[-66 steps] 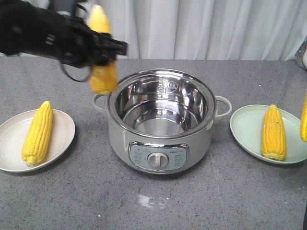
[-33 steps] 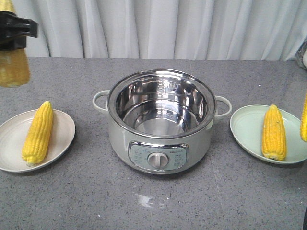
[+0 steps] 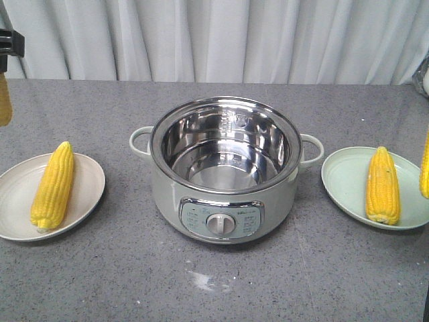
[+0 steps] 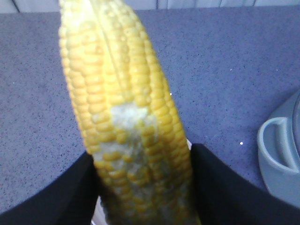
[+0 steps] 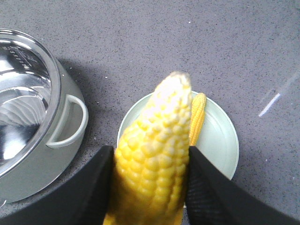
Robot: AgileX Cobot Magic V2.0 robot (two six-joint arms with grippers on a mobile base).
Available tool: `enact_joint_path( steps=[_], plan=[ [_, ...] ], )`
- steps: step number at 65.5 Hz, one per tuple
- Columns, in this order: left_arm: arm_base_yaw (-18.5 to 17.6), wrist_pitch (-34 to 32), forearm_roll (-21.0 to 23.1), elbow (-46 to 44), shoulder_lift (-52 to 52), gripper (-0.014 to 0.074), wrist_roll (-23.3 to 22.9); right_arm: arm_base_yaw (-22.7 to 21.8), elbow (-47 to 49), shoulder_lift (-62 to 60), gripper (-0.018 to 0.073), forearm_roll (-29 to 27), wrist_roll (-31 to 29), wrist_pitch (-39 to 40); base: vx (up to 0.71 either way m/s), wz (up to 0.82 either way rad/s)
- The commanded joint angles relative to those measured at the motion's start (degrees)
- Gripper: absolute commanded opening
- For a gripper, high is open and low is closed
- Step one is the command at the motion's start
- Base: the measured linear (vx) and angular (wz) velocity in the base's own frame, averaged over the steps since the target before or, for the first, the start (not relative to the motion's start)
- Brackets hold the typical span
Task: Distribute corn equally
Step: 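Drive the base away from the pot, turning toward the other counter, holding both cobs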
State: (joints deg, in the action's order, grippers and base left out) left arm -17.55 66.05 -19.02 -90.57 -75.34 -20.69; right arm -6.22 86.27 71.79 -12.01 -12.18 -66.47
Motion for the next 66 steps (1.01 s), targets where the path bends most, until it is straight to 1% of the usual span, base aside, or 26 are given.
enact_joint_path(
  steps=[1, 66],
  plan=[
    [0.0, -2.8, -1.3, -1.6, 1.6, 0.0093, -0.3, -0.2, 1.4, -1.4, 0.0081, -0.7, -0.1, 3.4, 0.0, 0.0],
    [0.0, -2.8, -1.3, -1.6, 1.6, 0.0093, -0.3, -0.2, 1.4, -1.4, 0.0081, -0.8, -0.1, 3.4, 0.0, 0.0]
  ],
)
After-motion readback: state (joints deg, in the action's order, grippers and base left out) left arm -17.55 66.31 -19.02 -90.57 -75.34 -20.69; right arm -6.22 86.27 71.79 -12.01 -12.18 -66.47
